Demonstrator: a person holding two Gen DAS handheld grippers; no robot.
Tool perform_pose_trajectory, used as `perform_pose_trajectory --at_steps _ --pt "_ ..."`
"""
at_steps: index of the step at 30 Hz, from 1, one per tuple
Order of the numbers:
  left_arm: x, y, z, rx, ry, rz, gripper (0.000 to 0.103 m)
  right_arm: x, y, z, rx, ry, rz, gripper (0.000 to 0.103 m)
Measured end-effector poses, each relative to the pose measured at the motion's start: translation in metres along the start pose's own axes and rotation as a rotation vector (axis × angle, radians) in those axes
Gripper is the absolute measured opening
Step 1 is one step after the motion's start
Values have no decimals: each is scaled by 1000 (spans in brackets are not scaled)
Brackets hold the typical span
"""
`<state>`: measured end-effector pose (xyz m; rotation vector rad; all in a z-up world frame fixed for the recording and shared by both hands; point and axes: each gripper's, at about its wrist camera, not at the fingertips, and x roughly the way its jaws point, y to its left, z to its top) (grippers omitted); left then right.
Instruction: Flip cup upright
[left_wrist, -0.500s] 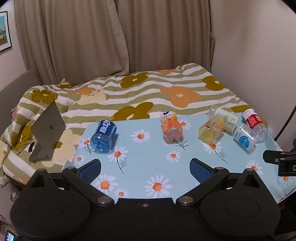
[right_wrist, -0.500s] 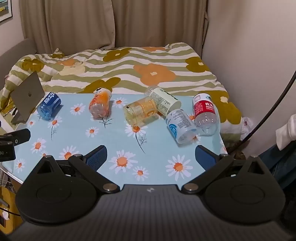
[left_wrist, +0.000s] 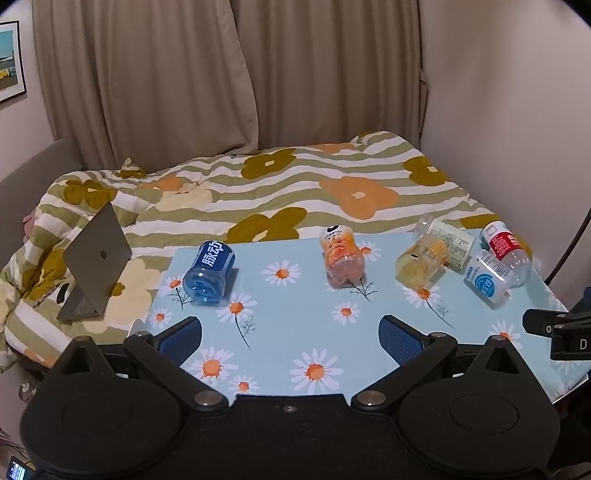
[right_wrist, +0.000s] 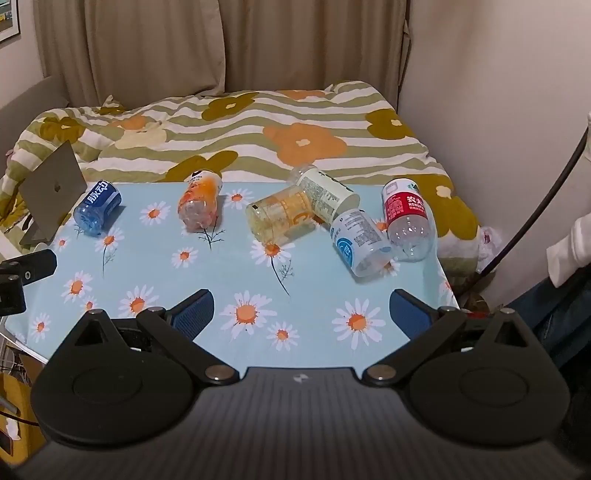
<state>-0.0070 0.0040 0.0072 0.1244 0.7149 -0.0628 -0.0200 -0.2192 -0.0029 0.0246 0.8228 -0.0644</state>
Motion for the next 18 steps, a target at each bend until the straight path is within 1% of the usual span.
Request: perform_pose_trajectory --at_steps 4,18 --pt "-1 3 -1 -14 -2 -8 103 -6 5 0 7 -1 -14 103" --pt "-8 6 -4 -2 -20 -6 103 -11 5 -2 9 -10 -18 103"
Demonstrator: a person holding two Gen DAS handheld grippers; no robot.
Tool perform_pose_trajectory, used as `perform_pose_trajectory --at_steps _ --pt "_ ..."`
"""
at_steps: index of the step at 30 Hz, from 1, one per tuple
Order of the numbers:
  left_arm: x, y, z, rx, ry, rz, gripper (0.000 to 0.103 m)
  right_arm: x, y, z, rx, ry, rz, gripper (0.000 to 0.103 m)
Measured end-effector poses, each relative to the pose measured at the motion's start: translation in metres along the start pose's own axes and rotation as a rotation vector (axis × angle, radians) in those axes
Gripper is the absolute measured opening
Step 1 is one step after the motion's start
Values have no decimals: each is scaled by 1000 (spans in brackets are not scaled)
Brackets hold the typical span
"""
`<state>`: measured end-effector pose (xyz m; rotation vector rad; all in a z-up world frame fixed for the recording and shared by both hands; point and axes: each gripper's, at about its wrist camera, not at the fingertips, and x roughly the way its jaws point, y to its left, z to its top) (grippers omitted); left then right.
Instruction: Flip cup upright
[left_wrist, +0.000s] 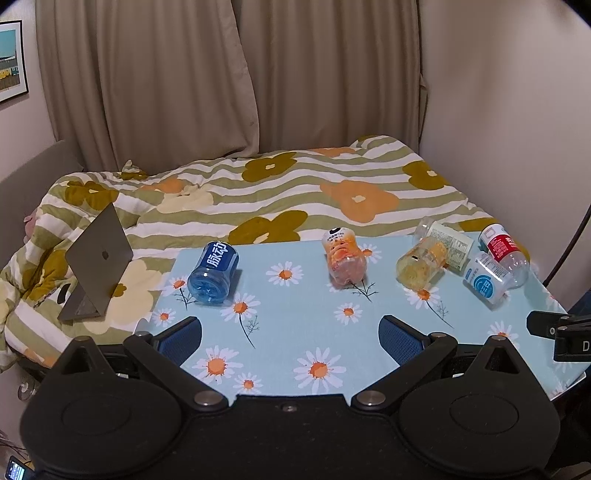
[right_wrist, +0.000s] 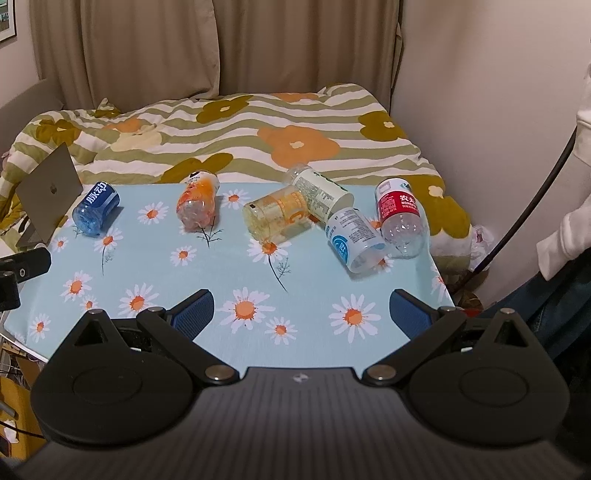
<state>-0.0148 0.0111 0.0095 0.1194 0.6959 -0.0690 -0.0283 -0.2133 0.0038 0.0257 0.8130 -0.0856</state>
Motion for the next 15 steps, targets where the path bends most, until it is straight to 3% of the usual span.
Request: perform_pose_trajectory --at_steps 15 --pt "-1 -2 -1 17 -8 -9 103 -2 2 -1 5 2 0 103"
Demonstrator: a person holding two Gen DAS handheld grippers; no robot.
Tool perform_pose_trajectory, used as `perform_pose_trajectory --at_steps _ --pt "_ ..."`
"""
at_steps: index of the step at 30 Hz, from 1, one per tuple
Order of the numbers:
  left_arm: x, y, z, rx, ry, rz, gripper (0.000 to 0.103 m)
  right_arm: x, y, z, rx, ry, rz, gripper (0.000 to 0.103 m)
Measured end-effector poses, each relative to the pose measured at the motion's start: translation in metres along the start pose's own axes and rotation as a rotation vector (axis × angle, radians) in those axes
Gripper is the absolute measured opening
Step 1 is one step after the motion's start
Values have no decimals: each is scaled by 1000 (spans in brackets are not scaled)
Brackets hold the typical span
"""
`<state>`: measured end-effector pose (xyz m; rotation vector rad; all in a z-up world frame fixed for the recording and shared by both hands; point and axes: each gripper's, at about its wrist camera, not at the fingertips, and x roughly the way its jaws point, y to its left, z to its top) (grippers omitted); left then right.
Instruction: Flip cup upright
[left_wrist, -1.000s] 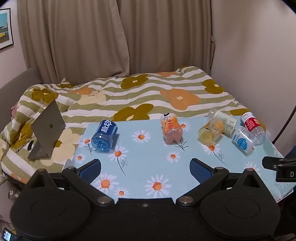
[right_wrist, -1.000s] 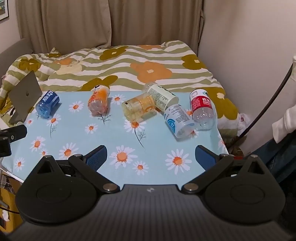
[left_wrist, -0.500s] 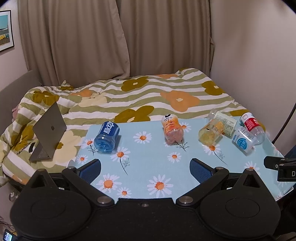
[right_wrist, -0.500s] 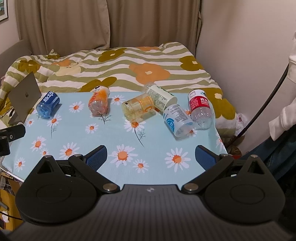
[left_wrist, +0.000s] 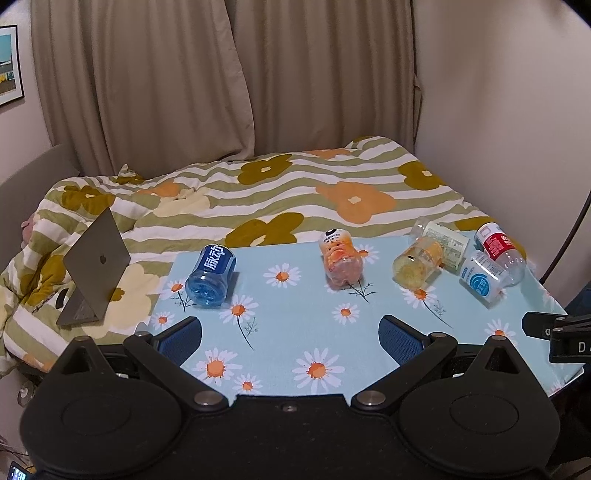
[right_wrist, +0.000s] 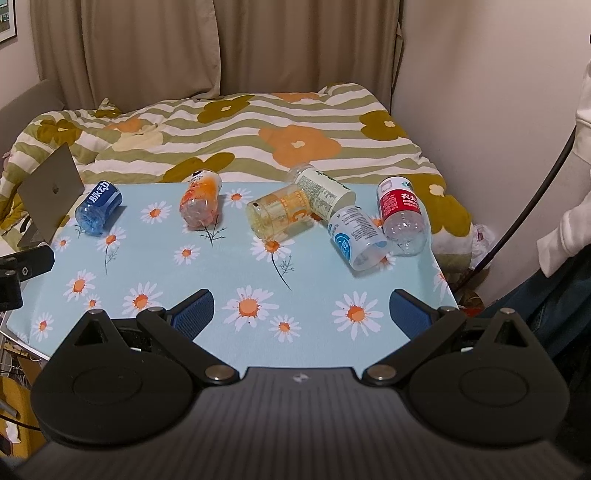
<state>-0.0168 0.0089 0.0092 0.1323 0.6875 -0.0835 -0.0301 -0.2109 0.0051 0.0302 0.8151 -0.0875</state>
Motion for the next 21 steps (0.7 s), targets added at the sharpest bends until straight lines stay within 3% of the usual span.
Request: perform_pose_trajectory --at_steps 21 --pt "3 -3 3 6 10 -14 103 1 2 0 -2 1 -3 103"
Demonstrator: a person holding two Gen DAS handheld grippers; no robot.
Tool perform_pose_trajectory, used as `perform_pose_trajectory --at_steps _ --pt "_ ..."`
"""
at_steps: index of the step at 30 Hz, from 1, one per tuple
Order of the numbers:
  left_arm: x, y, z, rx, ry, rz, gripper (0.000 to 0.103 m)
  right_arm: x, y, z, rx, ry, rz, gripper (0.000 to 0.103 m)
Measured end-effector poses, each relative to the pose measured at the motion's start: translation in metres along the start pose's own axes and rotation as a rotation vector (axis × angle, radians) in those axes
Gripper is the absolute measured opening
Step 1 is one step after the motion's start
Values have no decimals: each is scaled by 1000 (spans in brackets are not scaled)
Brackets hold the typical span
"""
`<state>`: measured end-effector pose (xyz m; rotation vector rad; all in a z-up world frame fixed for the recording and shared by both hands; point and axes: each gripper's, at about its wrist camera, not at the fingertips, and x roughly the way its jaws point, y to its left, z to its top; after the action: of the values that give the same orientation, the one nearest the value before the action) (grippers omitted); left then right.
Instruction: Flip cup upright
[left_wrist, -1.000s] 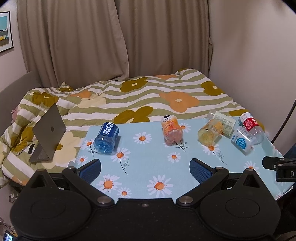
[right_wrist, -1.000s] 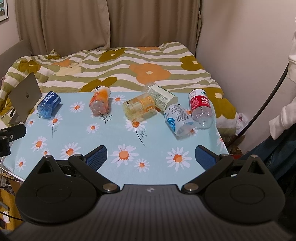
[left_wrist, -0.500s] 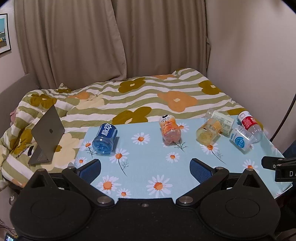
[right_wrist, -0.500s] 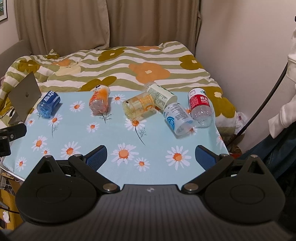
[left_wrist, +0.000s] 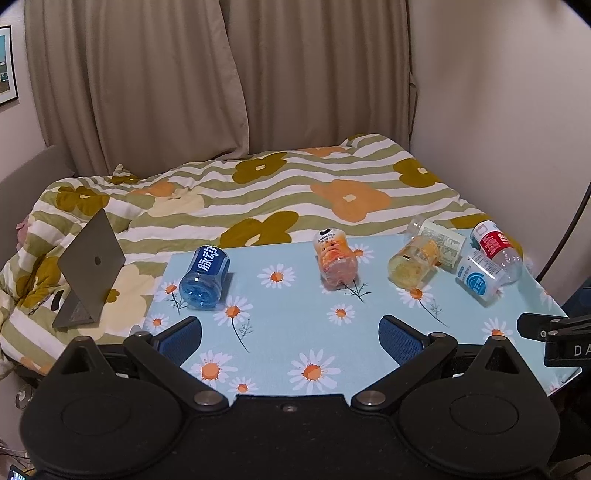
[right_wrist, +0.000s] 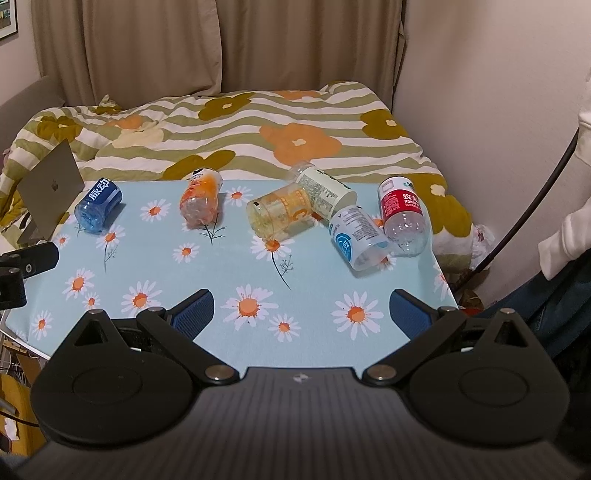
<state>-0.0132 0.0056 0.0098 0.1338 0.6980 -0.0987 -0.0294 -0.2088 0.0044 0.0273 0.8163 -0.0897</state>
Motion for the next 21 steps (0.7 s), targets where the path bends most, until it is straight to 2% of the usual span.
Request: perform_pose_trajectory --at_steps 21 --pt "1 1 -1 -5 4 2 103 2 2 1 -12 6 7 103"
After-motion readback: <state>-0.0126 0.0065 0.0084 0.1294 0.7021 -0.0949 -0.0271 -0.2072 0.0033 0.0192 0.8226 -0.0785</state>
